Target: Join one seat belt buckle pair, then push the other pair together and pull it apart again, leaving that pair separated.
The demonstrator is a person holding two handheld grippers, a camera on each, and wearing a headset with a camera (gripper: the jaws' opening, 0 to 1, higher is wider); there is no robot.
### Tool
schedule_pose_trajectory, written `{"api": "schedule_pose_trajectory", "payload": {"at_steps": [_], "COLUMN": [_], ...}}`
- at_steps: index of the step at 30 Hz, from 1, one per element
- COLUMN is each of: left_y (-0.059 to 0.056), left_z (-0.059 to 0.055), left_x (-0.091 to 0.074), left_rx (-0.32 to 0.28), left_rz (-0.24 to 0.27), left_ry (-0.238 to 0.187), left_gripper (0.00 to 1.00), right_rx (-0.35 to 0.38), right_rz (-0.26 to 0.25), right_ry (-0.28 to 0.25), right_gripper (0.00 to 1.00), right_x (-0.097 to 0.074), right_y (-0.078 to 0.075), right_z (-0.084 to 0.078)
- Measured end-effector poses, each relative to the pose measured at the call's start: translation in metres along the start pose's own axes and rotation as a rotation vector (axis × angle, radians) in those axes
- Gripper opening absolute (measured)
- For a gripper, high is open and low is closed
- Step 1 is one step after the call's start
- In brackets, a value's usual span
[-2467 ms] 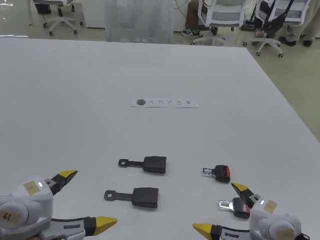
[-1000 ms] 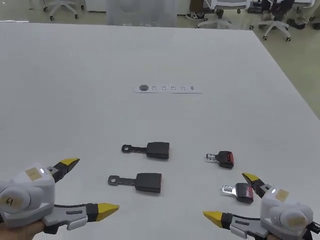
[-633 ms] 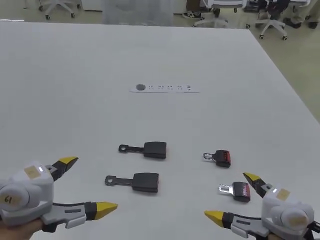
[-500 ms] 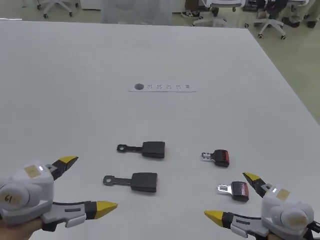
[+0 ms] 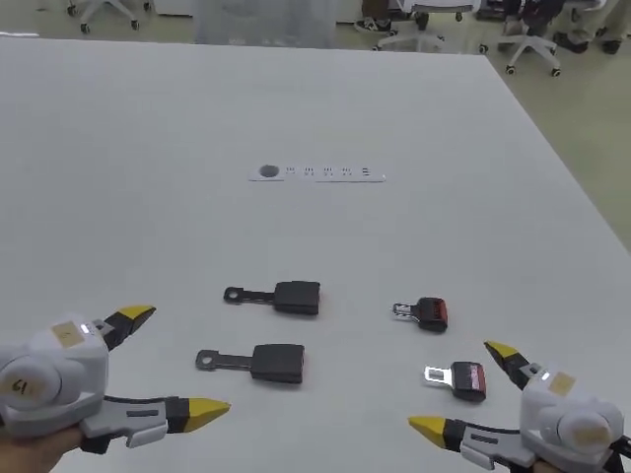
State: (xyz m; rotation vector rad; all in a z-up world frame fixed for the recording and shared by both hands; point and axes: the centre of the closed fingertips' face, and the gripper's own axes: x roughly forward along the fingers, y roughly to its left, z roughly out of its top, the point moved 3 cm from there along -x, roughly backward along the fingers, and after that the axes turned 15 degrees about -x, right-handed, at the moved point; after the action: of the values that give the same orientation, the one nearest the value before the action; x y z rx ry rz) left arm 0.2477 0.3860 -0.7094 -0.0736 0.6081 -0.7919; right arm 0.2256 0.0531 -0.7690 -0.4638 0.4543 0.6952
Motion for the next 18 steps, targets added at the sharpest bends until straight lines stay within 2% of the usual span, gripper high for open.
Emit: {"api": "schedule_pose_trajectory", "payload": {"at_steps": [14, 18], "left_y": [-0.003, -0.004], "left_z": [0.002, 0.002], "left_x": [0.022, 0.028], "left_rx": [0.009, 0.014], "left_rz": [-0.03, -0.039], "left_ry": [0.041, 0.052], "left_gripper": [1.0, 1.0], "right_rx": [0.0, 0.002], "right_rz": [0.018, 0.045], "right_ry": [0.02, 0.033], "right_gripper": [0.96, 0.96], "right_x": [0.002, 0.004], "right_y": [-0.013, -0.014], "right_z": [-0.008, -0.014]}}
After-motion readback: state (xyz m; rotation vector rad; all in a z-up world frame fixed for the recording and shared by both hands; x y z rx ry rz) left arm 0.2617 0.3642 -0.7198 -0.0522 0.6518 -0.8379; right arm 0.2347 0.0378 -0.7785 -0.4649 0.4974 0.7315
